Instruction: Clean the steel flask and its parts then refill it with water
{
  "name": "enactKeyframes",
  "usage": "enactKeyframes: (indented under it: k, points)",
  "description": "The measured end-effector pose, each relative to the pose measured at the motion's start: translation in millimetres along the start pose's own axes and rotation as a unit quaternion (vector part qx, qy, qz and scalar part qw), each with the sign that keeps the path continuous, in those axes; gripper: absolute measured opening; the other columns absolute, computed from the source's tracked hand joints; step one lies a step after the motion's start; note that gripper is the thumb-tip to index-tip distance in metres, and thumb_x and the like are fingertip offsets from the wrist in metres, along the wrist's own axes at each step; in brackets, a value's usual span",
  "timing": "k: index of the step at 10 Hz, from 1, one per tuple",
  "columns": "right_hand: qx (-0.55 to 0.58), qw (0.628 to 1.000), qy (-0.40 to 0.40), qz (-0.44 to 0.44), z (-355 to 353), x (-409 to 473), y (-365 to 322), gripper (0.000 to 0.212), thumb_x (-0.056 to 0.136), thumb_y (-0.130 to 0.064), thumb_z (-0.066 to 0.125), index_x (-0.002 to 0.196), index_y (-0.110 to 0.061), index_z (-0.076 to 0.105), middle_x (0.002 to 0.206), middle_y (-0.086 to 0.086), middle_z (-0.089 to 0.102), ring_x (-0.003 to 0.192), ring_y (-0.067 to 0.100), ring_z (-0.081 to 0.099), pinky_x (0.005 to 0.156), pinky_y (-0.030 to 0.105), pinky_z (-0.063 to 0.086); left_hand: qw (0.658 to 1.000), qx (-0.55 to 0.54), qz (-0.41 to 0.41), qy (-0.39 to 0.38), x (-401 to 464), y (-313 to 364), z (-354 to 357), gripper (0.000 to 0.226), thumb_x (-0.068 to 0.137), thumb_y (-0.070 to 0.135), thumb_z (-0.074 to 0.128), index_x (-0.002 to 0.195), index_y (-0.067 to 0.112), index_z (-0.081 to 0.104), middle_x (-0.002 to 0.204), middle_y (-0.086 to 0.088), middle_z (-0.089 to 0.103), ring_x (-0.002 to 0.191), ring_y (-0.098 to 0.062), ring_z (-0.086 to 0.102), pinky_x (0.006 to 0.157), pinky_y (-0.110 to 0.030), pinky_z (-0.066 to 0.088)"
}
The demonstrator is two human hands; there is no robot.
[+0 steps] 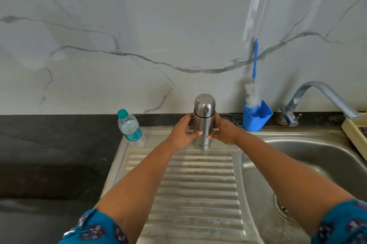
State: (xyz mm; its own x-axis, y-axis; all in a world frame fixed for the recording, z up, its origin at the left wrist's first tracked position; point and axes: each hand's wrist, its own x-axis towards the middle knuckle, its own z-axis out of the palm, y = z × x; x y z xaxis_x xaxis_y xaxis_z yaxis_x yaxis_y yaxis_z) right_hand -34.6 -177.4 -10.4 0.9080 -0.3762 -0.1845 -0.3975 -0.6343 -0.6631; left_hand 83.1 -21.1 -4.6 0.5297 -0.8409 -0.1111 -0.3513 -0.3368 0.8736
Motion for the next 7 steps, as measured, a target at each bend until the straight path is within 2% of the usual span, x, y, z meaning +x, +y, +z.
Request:
enactKeyframes:
  k: [1,2,4,5,7]
  points:
    - [-0.008,1.0,-0.001,0.005,-0.2,-0.5,1.2,0.084,0.083,-0.016,0.073,0.146,-0.018,0.019,0.131,0.005,0.058,0.119,0.021,0.057,0.102,0.036,0.045,1.0,0.005,0.0,0.0,1.2,-0.8,2.7,0.062,0.088,0.017,0.073,0.14,0.022,0.041,0.141,0.0,0.05,0.12,-0.019,0.057,0.097,-0.03,0.046]
    - [-0.012,1.0,0.004,0.01,-1.7,-2.6,3.1,0.085,0.083,-0.016,0.073,0.147,-0.019,0.016,0.132,0.005,0.058,0.12,0.021,0.056,0.102,0.035,0.046,1.0,0.015,0.002,-0.005,4.6,-0.6,6.0,0.062,0.089,0.017,0.072,0.141,0.023,0.04,0.143,-0.001,0.049,0.124,-0.022,0.056,0.103,-0.037,0.047]
    - [0.002,1.0,0.006,0.027,-0.3,-4.3,1.4,0.089,0.082,-0.015,0.074,0.148,-0.022,0.014,0.132,0.006,0.057,0.121,0.024,0.055,0.102,0.041,0.047,1.0,0.023,-0.003,-0.02,6.8,1.6,6.2,0.063,0.089,0.017,0.071,0.142,0.024,0.038,0.146,-0.001,0.047,0.128,-0.023,0.054,0.106,-0.04,0.045]
    - [0.0,0.999,0.012,0.031,2.3,-5.0,2.9,0.089,0.081,-0.015,0.075,0.147,-0.022,0.014,0.131,0.006,0.057,0.12,0.023,0.056,0.101,0.041,0.048,0.999,0.024,0.001,-0.021,5.6,-2.2,9.5,0.063,0.089,0.018,0.072,0.142,0.024,0.038,0.146,-0.001,0.047,0.129,-0.023,0.052,0.104,-0.035,0.044]
    - [0.003,0.999,0.034,0.024,6.9,-2.8,3.7,0.089,0.079,-0.018,0.077,0.145,-0.02,0.018,0.13,0.005,0.057,0.119,0.024,0.056,0.101,0.039,0.047,1.0,0.023,0.015,-0.001,6.9,-4.0,13.7,0.067,0.089,0.018,0.071,0.144,0.025,0.035,0.147,0.0,0.047,0.134,-0.023,0.048,0.105,-0.034,0.042]
